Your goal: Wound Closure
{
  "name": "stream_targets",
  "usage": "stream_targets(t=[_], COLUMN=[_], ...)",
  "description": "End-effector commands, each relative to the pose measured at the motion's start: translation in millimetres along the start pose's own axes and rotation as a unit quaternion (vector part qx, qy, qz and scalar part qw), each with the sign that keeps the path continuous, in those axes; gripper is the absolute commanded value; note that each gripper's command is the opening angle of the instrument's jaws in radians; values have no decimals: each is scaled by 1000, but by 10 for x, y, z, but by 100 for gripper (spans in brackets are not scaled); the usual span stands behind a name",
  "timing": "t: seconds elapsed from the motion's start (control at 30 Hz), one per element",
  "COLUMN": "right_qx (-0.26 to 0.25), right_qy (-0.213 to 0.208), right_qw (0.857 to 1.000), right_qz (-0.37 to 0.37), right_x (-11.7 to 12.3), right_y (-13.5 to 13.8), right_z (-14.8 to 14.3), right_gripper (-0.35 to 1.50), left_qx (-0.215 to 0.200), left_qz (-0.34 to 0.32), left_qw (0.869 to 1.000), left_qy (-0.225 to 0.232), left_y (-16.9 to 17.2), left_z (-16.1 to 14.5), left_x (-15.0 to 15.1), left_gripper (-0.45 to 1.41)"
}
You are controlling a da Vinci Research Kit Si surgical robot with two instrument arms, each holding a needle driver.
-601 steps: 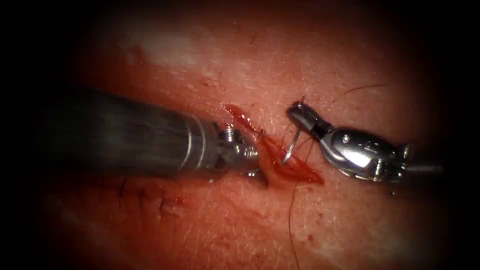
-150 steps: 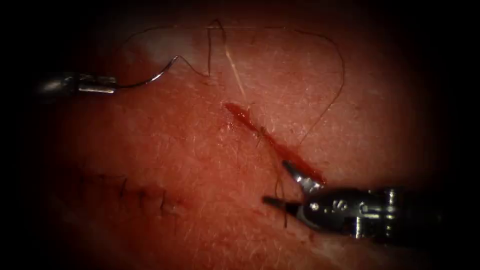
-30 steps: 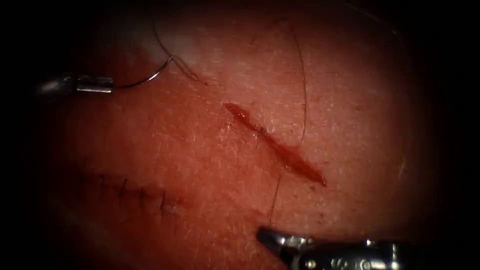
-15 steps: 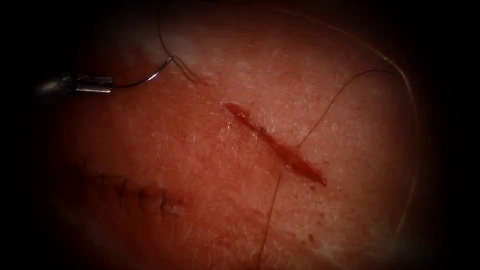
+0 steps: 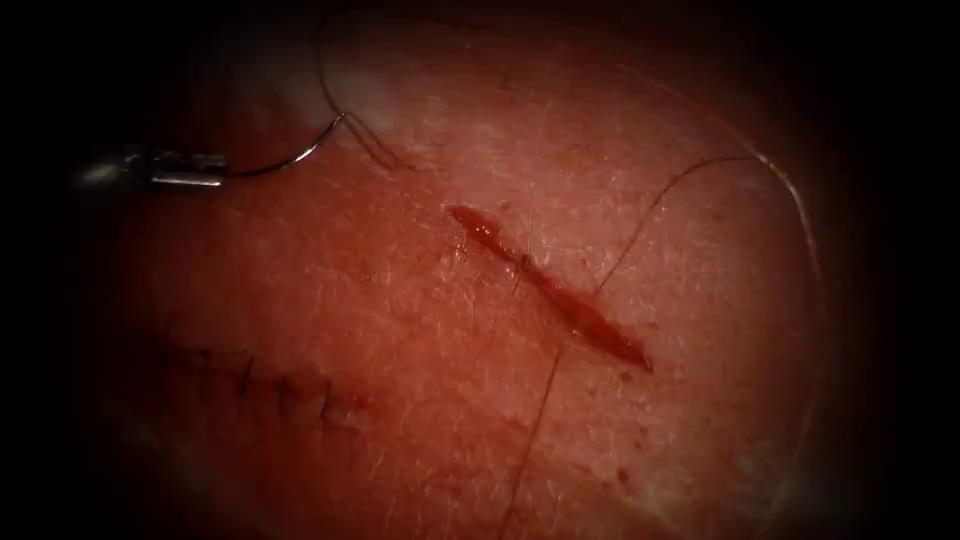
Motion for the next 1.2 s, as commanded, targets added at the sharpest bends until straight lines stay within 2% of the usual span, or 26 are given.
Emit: stream_targets(t=[0.03,0.23,0.27,0.3,0.43,0.57,0.87,1.2], right_qx=[3,0,-1,-6,-25,-28,-53,-58], right_qy=[1,7,7,16,17,15,8,11], right_qw=[1000,1000,1000,1000,999,999,998,997], right_qz=[-1,3,3,9,12,12,30,42], right_x=[1,1,0,-1,-7,-13,-44,-61], right_y=[-12,-10,-9,-6,0,6,28,30], right_z=[7,8,8,9,8,3,-10,2], right_gripper=[-35,-35,-13,46,106,116,120,120], left_qx=[-1,0,0,0,0,1,15,50], left_qz=[-1,-4,-4,-4,-4,-6,-21,-21], left_qw=[1000,1000,1000,1000,1000,1000,999,998], left_qy=[0,0,0,0,0,0,18,19], left_y=[4,4,4,4,4,5,8,-12], left_z=[6,6,6,6,6,5,14,77], left_x=[-8,-8,-8,-8,-7,-5,22,36], left_gripper=[-45,-45,-45,-45,-45,-45,-45,-45])
